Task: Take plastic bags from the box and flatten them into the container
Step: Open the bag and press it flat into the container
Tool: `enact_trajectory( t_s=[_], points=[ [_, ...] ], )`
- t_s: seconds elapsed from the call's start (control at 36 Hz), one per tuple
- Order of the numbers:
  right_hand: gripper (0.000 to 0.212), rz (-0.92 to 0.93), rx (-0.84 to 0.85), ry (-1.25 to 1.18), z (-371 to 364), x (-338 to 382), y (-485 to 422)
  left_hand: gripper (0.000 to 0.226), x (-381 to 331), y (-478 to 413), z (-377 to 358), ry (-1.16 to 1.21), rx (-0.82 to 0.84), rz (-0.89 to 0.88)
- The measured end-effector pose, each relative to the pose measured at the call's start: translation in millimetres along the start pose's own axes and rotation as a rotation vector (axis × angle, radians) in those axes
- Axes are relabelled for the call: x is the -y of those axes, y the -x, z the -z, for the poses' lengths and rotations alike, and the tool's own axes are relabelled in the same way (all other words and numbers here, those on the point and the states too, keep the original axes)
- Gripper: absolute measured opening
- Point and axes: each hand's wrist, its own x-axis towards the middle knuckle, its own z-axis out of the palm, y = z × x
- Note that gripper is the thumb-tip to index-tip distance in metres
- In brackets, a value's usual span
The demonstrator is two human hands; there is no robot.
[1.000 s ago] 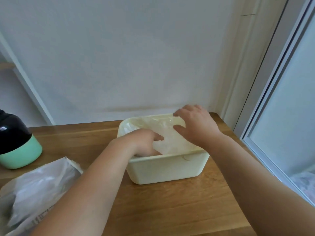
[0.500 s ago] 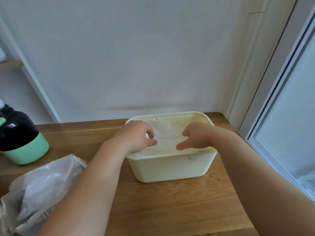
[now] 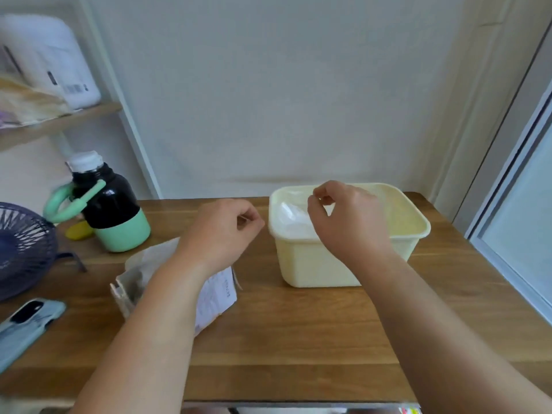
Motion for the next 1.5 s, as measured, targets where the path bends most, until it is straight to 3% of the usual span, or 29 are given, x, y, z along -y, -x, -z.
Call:
enact_trajectory(
  t_s=[0.14, 0.25, 0.36, 0.5, 0.67, 0.92, 1.03, 1.19, 1.33, 1.5],
  points=[
    [0.016, 0.025, 0.15, -0.286, -28.1, 40.7, 13.3, 0.006, 27.8, 29.0, 32.3, -0.12, 0.015, 0.102],
    [0.015, 0.029, 0.325, -0.384, -60.4, 65.4, 23.9, 0.025, 53.0, 50.2, 46.3, -0.193, 0.128, 0.247],
    [0.026, 0.043, 0.453, -0.426, -86.1, 77.1, 30.5, 0.036, 69.5, 63.6, 45.6, -0.202, 0.202, 0.297],
    [0.04, 0.101, 0.608, -0.369, -102.2, 83.1, 35.8, 0.04, 76.8, 64.2, 42.8, -0.193, 0.097, 0.324],
    [0.043, 0.092, 0.598, -0.422, -109.2, 79.0, 37.5, 0.017, 82.7, 57.5, 34.8, -0.18, 0.057, 0.304],
    [0.022, 0.059, 0.508, -0.501, -116.0, 73.5, 39.0, 0.014, 88.5, 54.2, 36.7, 0.351, -0.156, 0.311],
    [0.029, 0.086, 0.525, -0.412, -117.5, 73.2, 36.4, 0.015, 90.3, 55.0, 36.2, 0.427, -0.177, 0.297],
    [0.026, 0.184, 0.591, -0.181, -115.4, 86.1, 27.8, 0.016, 92.8, 58.5, 37.2, 0.402, -0.106, 0.242],
    [0.027, 0.282, 0.545, 0.04, -115.4, 89.5, 26.4, 0.018, 95.3, 60.9, 39.9, 0.346, -0.031, 0.233],
    [0.027, 0.166, 0.509, -0.185, -113.9, 89.3, 21.9, 0.018, 94.6, 64.2, 40.8, 0.141, -0.021, 0.198]
  ],
)
